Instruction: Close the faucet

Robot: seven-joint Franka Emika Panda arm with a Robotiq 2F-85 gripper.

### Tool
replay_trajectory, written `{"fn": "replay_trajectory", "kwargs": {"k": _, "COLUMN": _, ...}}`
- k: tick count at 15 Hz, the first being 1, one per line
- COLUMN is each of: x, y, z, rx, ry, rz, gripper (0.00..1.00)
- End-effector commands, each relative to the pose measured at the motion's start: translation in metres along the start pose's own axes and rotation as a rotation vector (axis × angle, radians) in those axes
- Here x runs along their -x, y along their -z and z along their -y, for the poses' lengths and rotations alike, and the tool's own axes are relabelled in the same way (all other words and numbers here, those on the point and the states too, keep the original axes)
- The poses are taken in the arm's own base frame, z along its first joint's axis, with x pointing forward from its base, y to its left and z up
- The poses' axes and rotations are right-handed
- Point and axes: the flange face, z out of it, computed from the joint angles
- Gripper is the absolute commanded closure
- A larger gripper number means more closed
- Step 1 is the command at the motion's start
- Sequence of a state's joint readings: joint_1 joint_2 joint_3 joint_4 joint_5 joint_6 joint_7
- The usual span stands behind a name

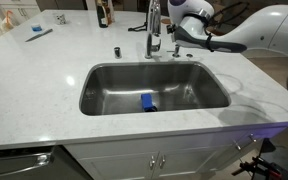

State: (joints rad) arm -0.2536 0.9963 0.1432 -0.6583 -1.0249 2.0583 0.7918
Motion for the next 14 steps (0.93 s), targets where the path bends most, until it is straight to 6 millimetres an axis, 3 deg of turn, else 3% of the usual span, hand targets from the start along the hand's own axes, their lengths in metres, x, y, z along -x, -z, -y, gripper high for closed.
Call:
{"fn": "replay_trajectory", "kwargs": {"k": 1, "x": -0.004, "y": 0.030, "z": -0.023, "rx": 0.085, "ry": 0.056, "rz": 0.104, "gripper": 0.00}}
{"fn": "replay_trajectory", "kwargs": {"k": 4, "x": -0.007, "y": 0.049, "z": -0.042, "rx": 0.145, "ry": 0.084, "rz": 0.159, "gripper": 0.00}}
{"fn": "replay_trajectory", "kwargs": {"k": 7, "x": -0.011, "y": 0.067, "z": -0.054, "rx": 0.059, "ry": 0.118, "rz": 0.171, "gripper": 0.00}}
{"fn": "replay_trajectory", "kwargs": {"k": 14, "x": 0.001, "y": 0.079, "z": -0.104, "rx": -0.183, "ry": 0.148, "rz": 0.302, "gripper": 0.00}}
